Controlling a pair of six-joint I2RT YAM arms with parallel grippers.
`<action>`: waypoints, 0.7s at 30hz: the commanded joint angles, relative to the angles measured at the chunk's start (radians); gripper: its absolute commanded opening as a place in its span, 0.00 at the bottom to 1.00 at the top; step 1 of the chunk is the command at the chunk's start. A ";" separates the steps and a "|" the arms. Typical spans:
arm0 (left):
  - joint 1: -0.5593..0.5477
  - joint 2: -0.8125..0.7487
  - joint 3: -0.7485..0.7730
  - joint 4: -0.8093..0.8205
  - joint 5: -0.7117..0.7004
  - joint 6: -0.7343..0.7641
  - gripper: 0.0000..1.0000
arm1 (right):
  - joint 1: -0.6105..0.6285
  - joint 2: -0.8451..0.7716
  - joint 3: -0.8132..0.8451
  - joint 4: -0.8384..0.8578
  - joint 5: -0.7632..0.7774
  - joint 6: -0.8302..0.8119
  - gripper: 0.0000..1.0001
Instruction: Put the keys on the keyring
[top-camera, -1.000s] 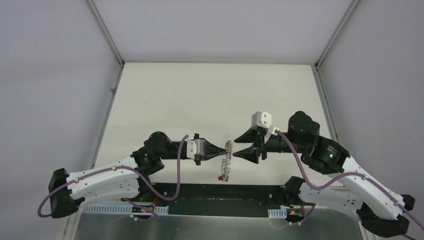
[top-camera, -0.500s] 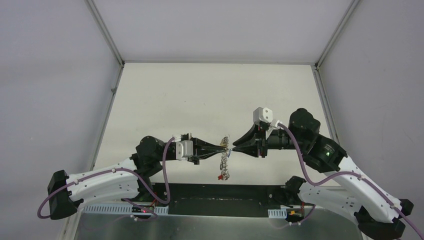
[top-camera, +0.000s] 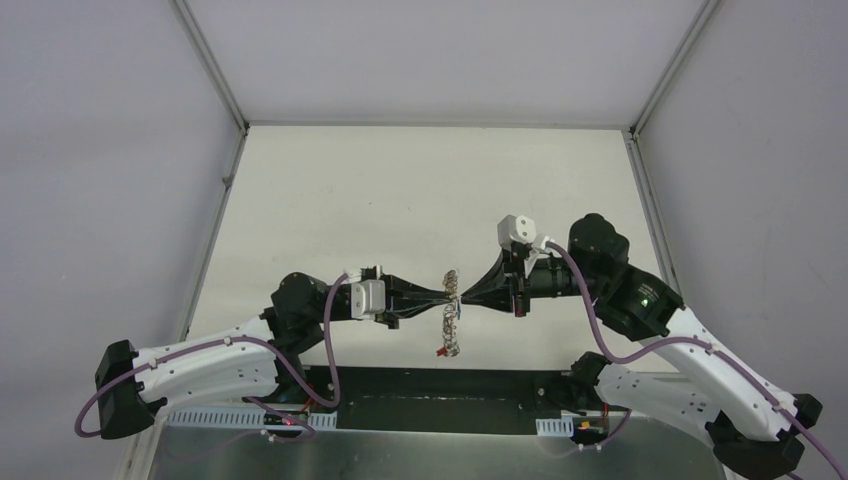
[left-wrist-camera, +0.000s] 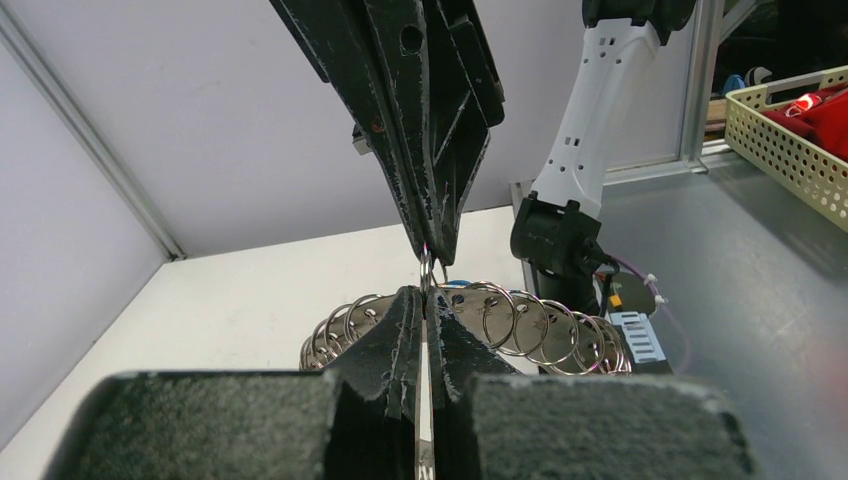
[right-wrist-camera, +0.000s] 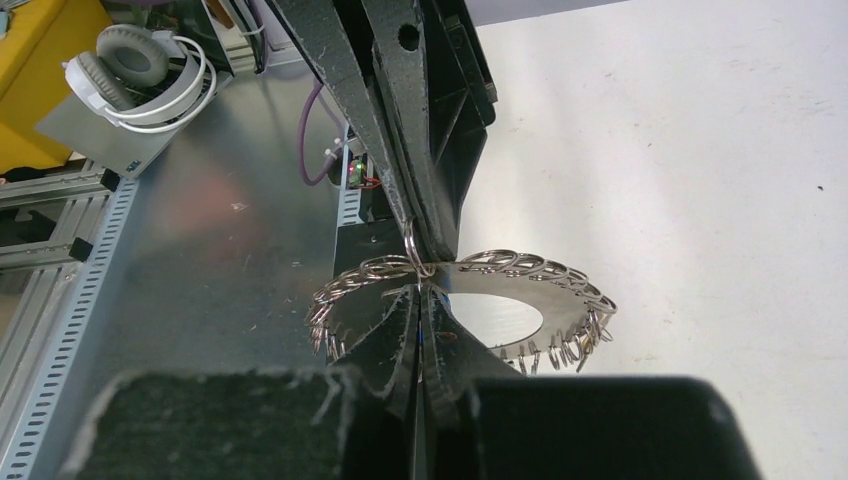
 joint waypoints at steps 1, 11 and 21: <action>-0.011 -0.023 0.001 0.107 -0.015 -0.011 0.00 | -0.009 -0.022 -0.014 0.026 0.002 -0.004 0.00; -0.010 -0.018 0.000 0.127 -0.008 -0.020 0.00 | -0.010 -0.001 -0.036 -0.029 0.046 -0.007 0.00; -0.011 -0.006 -0.003 0.092 -0.009 -0.023 0.00 | -0.010 0.045 -0.002 -0.055 0.107 0.001 0.26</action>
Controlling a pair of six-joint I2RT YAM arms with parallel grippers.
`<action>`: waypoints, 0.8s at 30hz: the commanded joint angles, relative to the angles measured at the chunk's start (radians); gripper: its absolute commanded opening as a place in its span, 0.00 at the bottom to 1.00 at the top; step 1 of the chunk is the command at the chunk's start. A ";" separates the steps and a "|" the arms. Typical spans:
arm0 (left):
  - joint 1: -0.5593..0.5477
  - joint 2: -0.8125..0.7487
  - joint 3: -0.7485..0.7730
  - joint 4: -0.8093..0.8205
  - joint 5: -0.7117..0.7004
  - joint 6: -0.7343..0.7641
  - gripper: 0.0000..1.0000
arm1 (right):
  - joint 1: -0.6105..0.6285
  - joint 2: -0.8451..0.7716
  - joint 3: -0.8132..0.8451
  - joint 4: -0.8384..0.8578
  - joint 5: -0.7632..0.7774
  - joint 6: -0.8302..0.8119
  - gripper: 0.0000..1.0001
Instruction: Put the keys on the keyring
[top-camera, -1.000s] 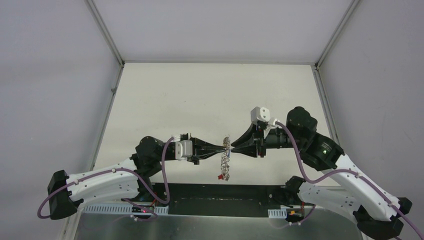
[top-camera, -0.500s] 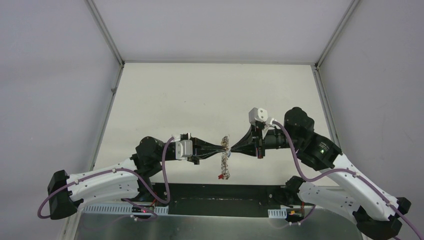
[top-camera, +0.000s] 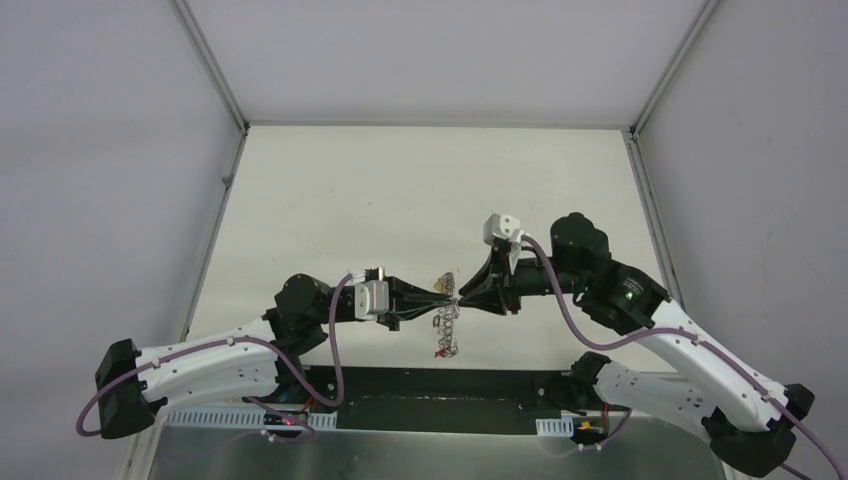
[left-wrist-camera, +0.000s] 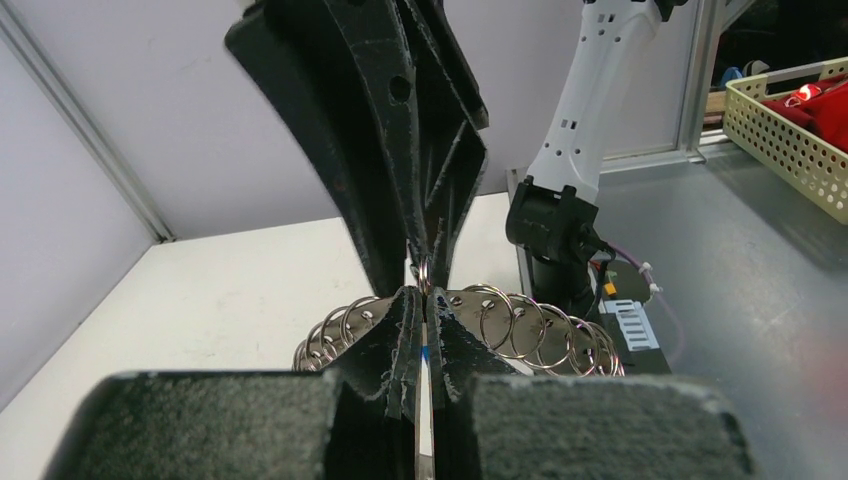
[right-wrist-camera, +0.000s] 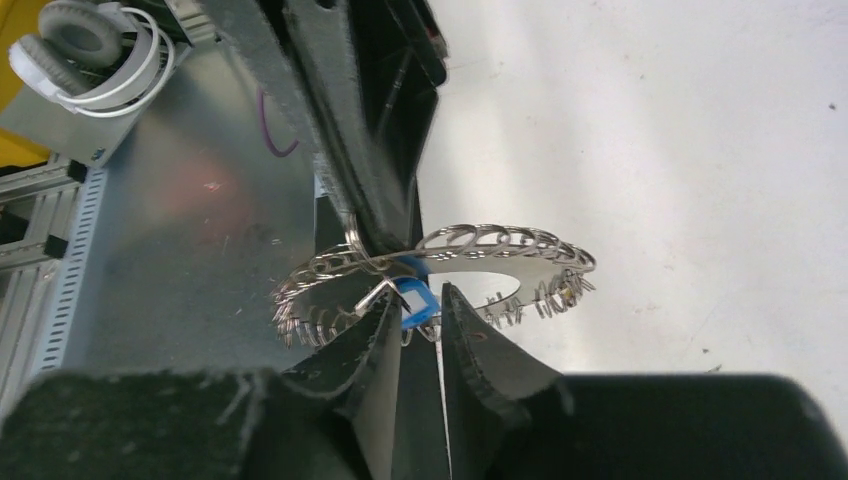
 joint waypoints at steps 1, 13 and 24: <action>-0.012 -0.010 0.029 0.068 0.003 -0.005 0.00 | -0.006 0.011 0.029 -0.008 0.084 0.016 0.34; -0.012 0.003 0.083 -0.087 0.023 0.043 0.00 | -0.006 -0.099 0.002 0.062 0.048 -0.071 0.68; -0.011 0.004 0.083 -0.080 0.019 0.045 0.00 | -0.006 -0.114 -0.100 0.243 -0.124 -0.073 0.58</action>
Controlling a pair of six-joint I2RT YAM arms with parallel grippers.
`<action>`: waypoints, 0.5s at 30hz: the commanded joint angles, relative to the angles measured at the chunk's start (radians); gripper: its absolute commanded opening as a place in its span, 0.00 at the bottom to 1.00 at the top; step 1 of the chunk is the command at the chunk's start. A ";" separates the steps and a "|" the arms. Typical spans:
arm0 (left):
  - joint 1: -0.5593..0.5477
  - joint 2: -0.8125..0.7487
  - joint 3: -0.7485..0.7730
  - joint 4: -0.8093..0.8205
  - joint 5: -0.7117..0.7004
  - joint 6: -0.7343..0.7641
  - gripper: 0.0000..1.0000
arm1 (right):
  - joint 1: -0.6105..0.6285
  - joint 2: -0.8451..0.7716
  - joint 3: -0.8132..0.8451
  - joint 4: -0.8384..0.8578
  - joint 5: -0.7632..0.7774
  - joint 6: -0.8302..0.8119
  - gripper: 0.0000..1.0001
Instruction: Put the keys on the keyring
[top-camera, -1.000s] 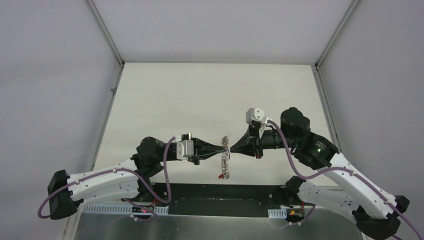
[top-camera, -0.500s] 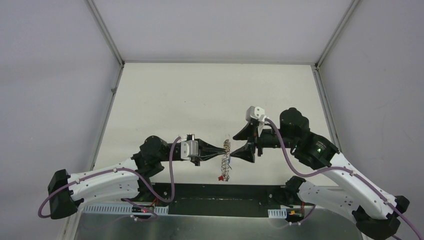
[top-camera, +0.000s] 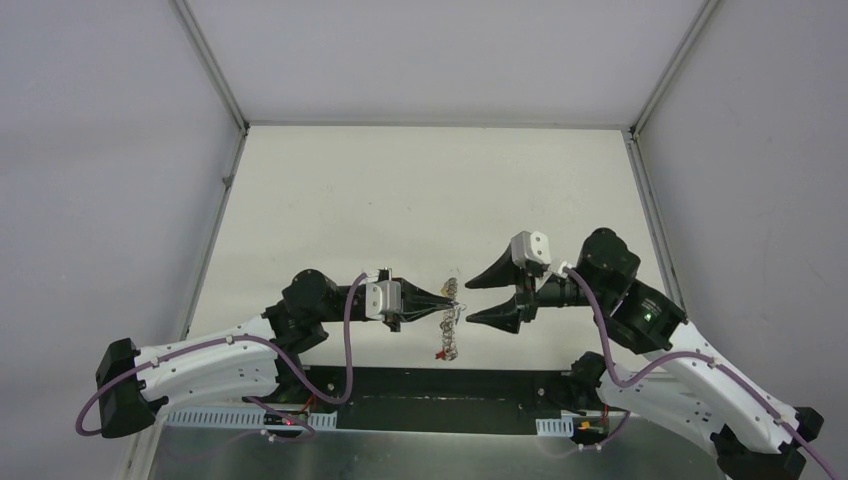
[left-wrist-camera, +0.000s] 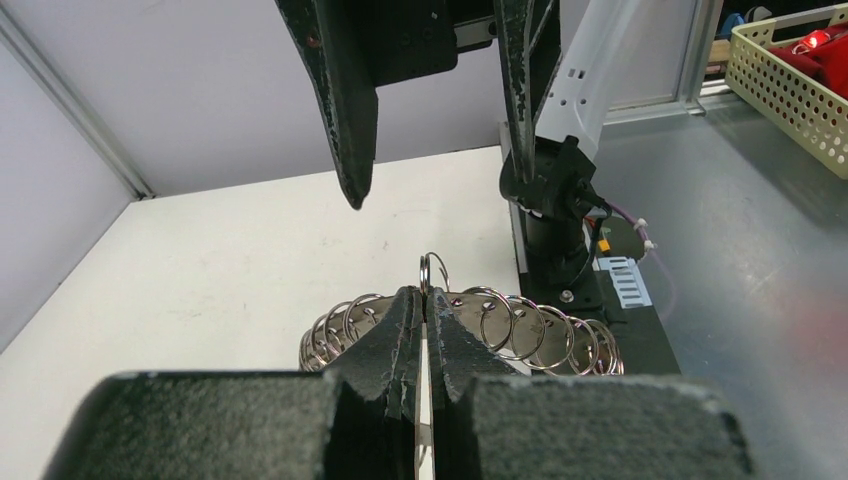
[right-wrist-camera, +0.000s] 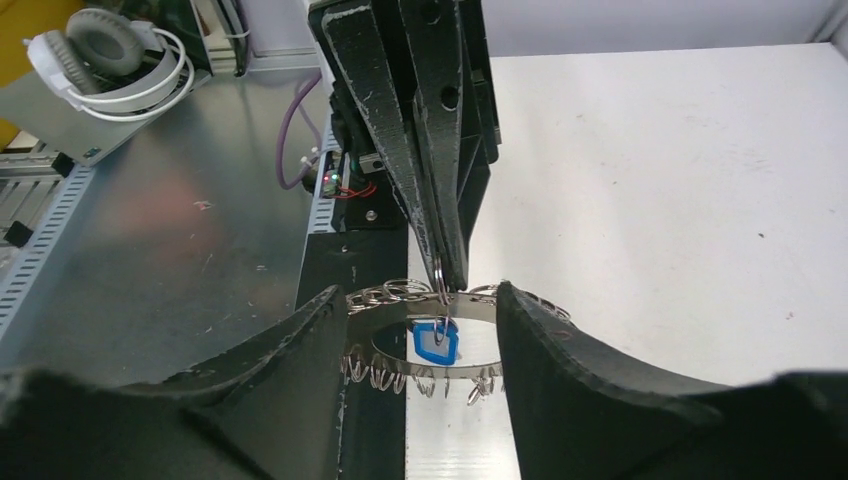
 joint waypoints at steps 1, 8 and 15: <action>-0.011 -0.007 0.049 0.061 0.013 0.011 0.00 | -0.003 0.038 -0.010 0.105 -0.090 -0.002 0.55; -0.011 -0.007 0.052 0.058 0.015 0.005 0.00 | -0.003 0.065 -0.068 0.190 -0.073 0.038 0.37; -0.010 -0.012 0.056 0.051 0.014 0.005 0.00 | -0.003 0.067 -0.093 0.218 -0.078 0.056 0.25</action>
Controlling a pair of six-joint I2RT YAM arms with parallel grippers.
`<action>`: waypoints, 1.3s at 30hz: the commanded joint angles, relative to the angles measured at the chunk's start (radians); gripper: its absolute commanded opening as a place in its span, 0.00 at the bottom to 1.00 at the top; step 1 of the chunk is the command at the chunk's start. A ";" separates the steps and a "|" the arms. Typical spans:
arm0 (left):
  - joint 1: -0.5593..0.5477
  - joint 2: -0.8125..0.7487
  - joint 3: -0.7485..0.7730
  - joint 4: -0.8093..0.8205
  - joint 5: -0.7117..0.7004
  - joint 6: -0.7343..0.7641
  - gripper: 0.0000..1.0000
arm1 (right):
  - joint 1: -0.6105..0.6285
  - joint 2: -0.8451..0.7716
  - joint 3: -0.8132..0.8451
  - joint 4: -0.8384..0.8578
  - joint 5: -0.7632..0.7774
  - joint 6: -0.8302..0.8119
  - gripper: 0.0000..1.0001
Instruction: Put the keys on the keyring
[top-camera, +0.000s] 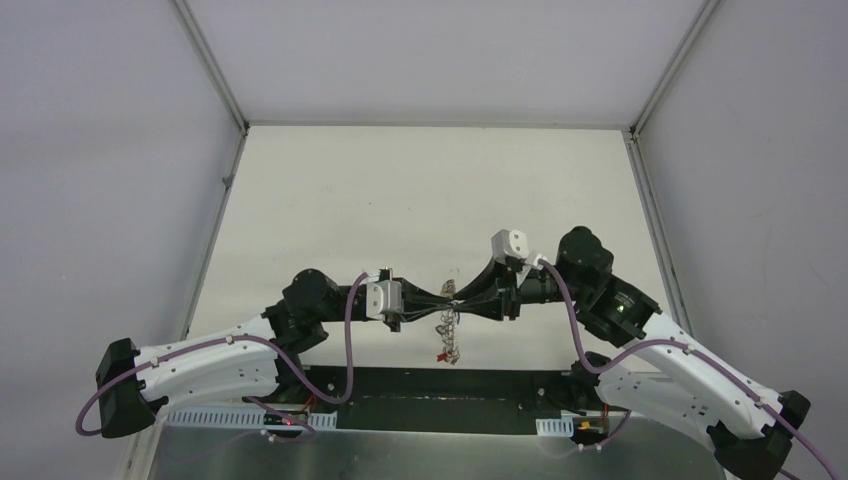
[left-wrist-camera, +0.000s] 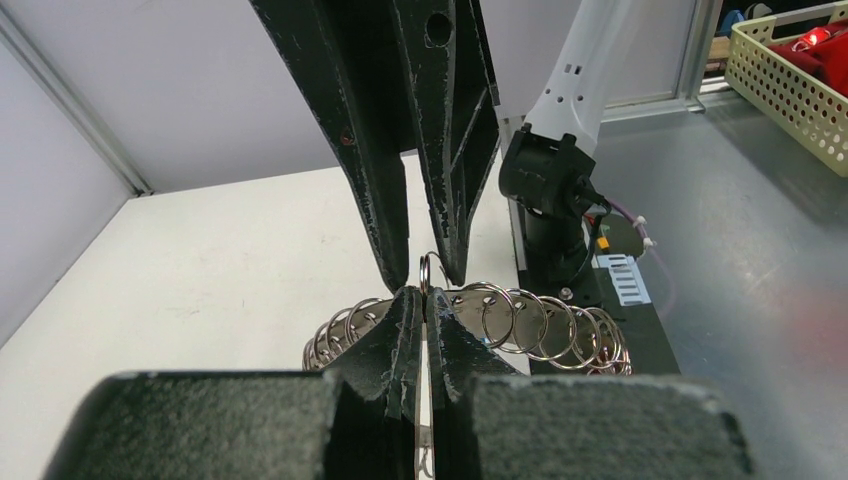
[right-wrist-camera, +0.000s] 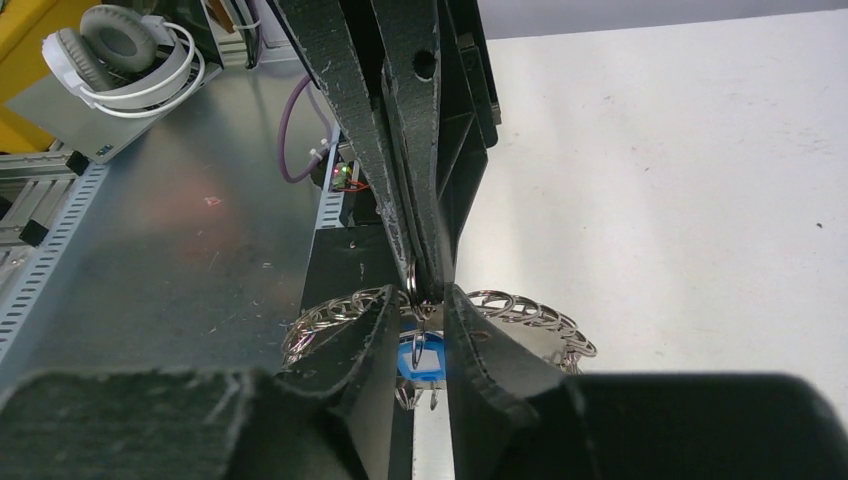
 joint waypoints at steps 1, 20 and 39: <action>-0.011 -0.013 0.054 0.060 0.014 0.004 0.00 | -0.003 -0.007 -0.001 0.075 -0.027 0.015 0.21; -0.010 -0.048 0.160 -0.279 -0.034 0.075 0.31 | -0.003 0.073 0.194 -0.330 -0.005 -0.161 0.00; -0.010 0.157 0.355 -0.573 0.053 0.098 0.30 | -0.002 0.239 0.351 -0.597 0.053 -0.214 0.00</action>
